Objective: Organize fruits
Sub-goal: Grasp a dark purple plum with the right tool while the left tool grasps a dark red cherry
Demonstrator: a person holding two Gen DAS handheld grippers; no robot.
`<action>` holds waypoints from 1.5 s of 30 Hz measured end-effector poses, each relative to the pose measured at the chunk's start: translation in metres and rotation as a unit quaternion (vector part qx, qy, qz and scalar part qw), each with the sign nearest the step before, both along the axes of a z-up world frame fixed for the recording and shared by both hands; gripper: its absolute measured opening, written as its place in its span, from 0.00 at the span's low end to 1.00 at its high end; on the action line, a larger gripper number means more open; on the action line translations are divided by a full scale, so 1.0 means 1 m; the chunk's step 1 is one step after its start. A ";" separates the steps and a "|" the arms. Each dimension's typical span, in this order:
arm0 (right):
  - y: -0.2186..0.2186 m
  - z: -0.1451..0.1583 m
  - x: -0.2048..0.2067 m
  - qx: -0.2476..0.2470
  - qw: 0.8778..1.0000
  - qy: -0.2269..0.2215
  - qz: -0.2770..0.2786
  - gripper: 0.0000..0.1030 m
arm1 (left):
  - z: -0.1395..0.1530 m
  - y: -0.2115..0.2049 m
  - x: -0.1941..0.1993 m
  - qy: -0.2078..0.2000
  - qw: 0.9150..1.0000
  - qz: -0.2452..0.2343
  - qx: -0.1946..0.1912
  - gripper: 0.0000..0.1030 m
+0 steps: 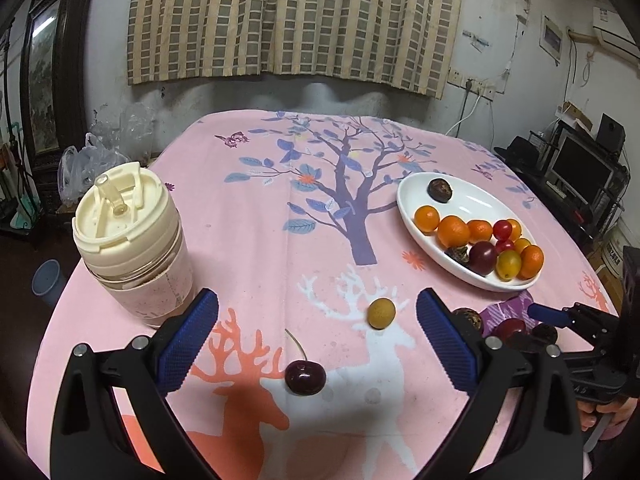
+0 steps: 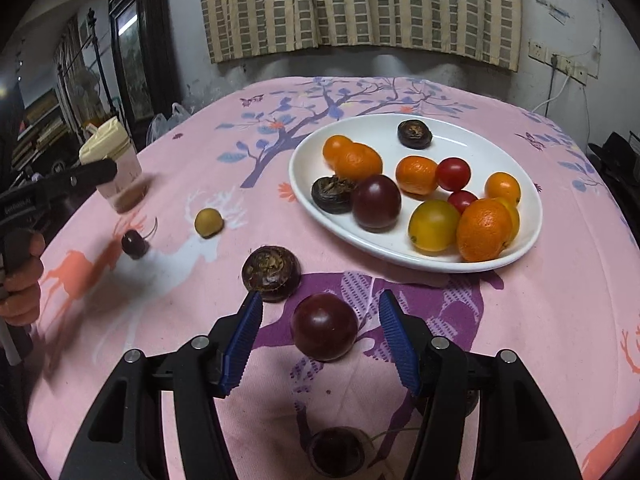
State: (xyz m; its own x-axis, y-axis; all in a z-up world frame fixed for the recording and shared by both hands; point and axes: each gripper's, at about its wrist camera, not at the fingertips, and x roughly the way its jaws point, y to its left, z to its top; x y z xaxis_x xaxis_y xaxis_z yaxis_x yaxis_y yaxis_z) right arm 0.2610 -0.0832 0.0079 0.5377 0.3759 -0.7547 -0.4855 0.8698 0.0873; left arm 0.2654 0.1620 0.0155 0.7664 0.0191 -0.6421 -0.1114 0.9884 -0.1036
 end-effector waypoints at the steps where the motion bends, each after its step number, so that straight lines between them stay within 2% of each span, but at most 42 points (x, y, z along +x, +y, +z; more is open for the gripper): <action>1: 0.003 -0.001 0.000 -0.004 1.000 0.001 0.005 0.59 | 0.001 0.001 -0.001 0.000 1.000 -0.001 -0.002 0.94; 6: 0.006 -0.010 0.001 -0.019 1.000 0.015 0.004 0.58 | 0.006 0.006 -0.006 -0.010 1.000 0.011 0.015 0.94; 9: 0.007 -0.017 0.005 -0.028 0.999 0.030 0.005 0.48 | 0.010 0.017 -0.010 -0.015 1.000 0.022 0.002 0.94; 11: 0.008 -0.021 0.006 -0.038 0.999 0.037 0.003 0.38 | 0.009 0.023 -0.010 -0.014 0.999 0.029 -0.006 0.94; 12: 0.008 -0.022 0.005 -0.043 0.999 0.033 0.001 0.38 | 0.008 0.025 -0.009 -0.011 0.999 0.032 -0.006 0.94; 15: 0.002 -0.019 0.008 -0.020 0.999 0.043 -0.005 0.37 | 0.005 0.026 -0.008 -0.001 1.000 0.027 0.000 0.94; 17: -0.006 -0.012 0.010 0.012 0.999 0.045 -0.016 0.37 | 0.001 0.020 -0.008 0.009 1.000 0.000 0.007 0.94; 19: -0.013 -0.004 0.010 0.028 0.999 0.032 -0.030 0.37 | -0.005 0.009 -0.011 0.022 0.999 -0.033 0.026 0.86; 20: -0.015 -0.002 0.011 0.032 0.998 0.028 -0.035 0.37 | -0.009 0.005 -0.012 0.028 0.998 -0.043 0.034 0.74; 21: -0.017 0.000 0.011 0.037 0.998 0.026 -0.039 0.37 | -0.014 0.000 -0.012 0.038 0.997 -0.054 0.042 0.70; 23: -0.021 0.002 0.013 0.044 0.998 0.025 -0.046 0.37 | -0.024 -0.005 -0.010 0.056 0.995 -0.063 0.048 0.66; 28: -0.023 0.001 0.014 0.043 0.997 0.029 -0.051 0.38 | -0.040 -0.013 -0.005 0.082 0.992 -0.074 0.059 0.63; 30: -0.023 0.001 0.014 0.043 0.997 0.028 -0.049 0.38 | -0.047 -0.014 -0.002 0.098 0.990 -0.076 0.061 0.49; 31: -0.023 0.002 0.014 0.042 0.998 0.027 -0.048 0.38 | -0.050 -0.013 0.000 0.107 0.990 -0.076 0.059 0.49; 33: -0.023 0.002 0.013 0.042 0.998 0.026 -0.049 0.38 | -0.056 -0.013 0.003 0.120 0.988 -0.074 0.059 0.41; 38: -0.024 0.003 0.013 0.043 0.998 0.024 -0.049 0.38 | -0.062 -0.012 0.005 0.129 0.987 -0.070 0.060 0.41; 45: -0.023 0.004 0.012 0.042 0.998 0.020 -0.050 0.38 | -0.068 -0.013 0.008 0.141 0.986 -0.072 0.060 0.32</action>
State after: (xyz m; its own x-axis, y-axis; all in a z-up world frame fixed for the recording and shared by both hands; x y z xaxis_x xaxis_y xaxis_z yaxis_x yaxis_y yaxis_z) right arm 0.2733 -0.1062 0.0123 0.5453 0.3845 -0.7448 -0.3916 0.9025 0.1792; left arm 0.2735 0.1489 -0.0525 0.5578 0.0113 -0.8299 0.0230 0.9993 0.0291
